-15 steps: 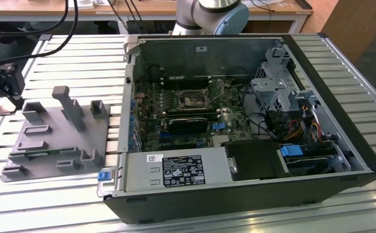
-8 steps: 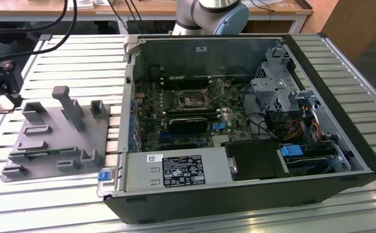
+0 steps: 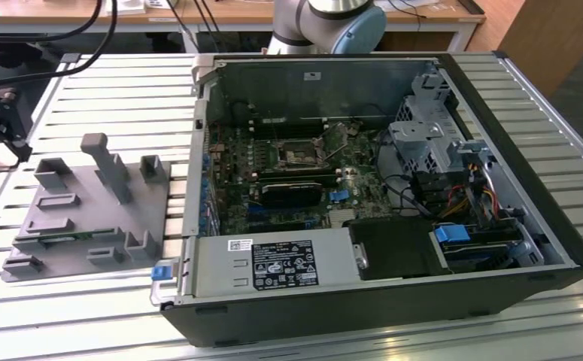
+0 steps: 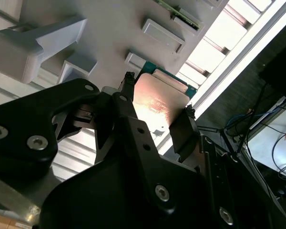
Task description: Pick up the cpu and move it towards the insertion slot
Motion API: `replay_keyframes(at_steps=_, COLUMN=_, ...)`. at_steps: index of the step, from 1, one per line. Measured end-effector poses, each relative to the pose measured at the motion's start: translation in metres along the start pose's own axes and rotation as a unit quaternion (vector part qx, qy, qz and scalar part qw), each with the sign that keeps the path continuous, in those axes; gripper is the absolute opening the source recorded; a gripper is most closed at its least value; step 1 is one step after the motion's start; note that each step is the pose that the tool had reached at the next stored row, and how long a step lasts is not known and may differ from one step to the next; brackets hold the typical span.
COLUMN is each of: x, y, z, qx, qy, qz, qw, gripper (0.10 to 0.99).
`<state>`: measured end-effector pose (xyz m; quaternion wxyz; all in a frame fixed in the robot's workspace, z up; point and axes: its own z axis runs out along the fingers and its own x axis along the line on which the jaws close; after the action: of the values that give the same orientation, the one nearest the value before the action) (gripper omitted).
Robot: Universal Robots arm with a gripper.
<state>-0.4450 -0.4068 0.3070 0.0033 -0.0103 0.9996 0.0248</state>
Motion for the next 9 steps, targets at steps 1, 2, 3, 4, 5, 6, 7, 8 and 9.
replay_keyframes(at_steps=1, x=0.0000, y=0.0001, z=-0.0013, qx=0.0000, qy=0.0000, qz=0.000, qw=1.0000, gripper=0.541)
replay_keyframes(at_steps=2, x=0.0000, y=0.0001, z=-0.0027, qx=0.0000, qy=0.0001, qz=0.000, qw=1.0000, gripper=0.541)
replay_keyframes(at_steps=3, x=0.0000, y=0.0002, z=-0.0042, qx=0.0000, qy=0.0000, qz=0.000, qw=1.0000, gripper=0.541)
replay_keyframes(at_steps=4, x=0.0000, y=0.0003, z=-0.0056, qx=0.0000, qy=0.0000, qz=0.000, qw=1.0000, gripper=0.541)
replay_keyframes(at_steps=5, x=0.0000, y=0.0004, z=-0.0071, qx=0.0000, qy=0.0000, qz=0.000, qw=1.0000, gripper=0.541)
replay_keyframes(at_steps=6, x=-0.0001, y=0.0005, z=-0.0085, qx=0.0000, qy=0.0000, qz=0.000, qw=1.0000, gripper=0.541)
replay_keyframes(at_steps=7, x=-0.0001, y=0.0006, z=-0.0100, qx=0.0000, qy=0.0000, qz=0.000, qw=1.0000, gripper=0.541)
replay_keyframes(at_steps=8, x=-0.0001, y=0.0007, z=-0.0113, qx=0.0000, qy=0.0000, qz=0.000, qw=1.0000, gripper=0.541)
replay_keyframes(at_steps=9, x=-0.0001, y=0.0008, z=-0.0126, qx=0.0000, qy=0.0000, qz=0.000, qw=1.0000, gripper=0.541)
